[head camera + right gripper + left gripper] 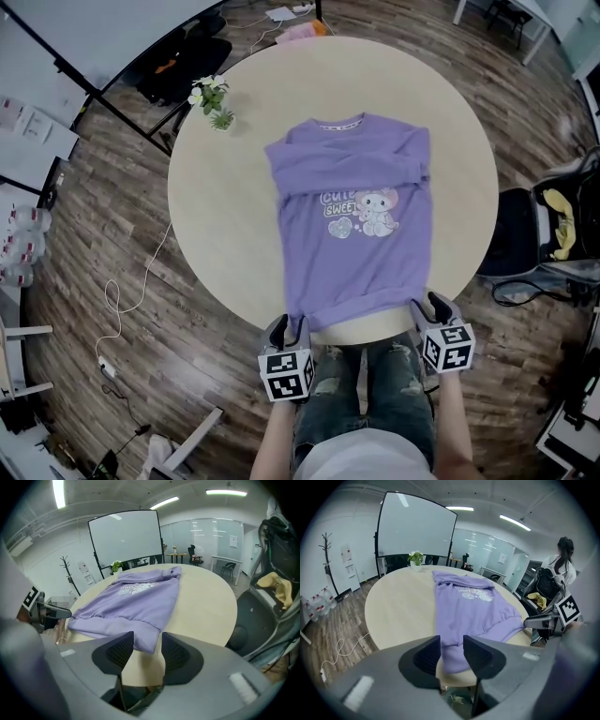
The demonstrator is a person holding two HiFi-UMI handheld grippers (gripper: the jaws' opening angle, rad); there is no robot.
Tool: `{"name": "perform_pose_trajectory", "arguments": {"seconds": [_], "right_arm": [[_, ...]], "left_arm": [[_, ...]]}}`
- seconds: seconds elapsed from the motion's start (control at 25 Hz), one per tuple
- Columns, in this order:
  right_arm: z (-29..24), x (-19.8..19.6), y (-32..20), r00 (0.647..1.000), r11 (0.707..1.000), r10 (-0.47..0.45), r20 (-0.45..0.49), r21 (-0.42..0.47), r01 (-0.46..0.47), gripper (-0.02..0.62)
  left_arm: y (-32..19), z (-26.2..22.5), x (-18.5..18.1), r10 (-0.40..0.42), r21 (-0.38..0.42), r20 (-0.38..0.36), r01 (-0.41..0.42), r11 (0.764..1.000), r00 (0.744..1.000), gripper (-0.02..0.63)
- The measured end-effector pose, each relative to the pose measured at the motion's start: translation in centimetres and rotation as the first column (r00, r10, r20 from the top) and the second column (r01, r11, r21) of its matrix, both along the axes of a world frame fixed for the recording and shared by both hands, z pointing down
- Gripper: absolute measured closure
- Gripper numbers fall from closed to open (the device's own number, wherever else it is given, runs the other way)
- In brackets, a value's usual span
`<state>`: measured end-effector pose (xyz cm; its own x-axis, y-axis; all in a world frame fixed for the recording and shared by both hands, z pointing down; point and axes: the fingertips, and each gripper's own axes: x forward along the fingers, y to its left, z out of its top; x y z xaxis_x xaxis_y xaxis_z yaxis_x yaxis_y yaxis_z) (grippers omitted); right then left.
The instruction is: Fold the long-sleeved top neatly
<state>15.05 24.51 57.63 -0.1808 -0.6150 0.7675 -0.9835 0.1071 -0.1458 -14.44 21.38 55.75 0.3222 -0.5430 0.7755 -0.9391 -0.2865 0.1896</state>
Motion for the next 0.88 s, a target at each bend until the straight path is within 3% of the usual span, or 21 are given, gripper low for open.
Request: {"name": "perform_pose_trajectory", "arguments": {"seconds": [0.24, 0.56, 0.88], "right_arm": [[1.3, -0.4, 0.1, 1.0, 0.999, 0.007, 0.009, -0.045, -0.007, 0.4], [1.9, -0.6, 0.9, 1.0, 0.998, 0.01, -0.004, -0.059, -0.01, 0.548], [0.8, -0.6, 2.3, 1.0, 0.998, 0.007, 0.017, -0.063, -0.006, 0.552]], "left_arm": [[0.8, 1.5, -0.4, 0.004, -0.081, -0.002, -0.005, 0.997, 1.0, 0.453], [1.3, 2.5, 0.1, 0.033, -0.142, -0.024, -0.036, 0.989, 0.999, 0.469], [1.2, 2.2, 0.4, 0.032, -0.158, -0.107, -0.049, 0.986, 0.994, 0.564]]}}
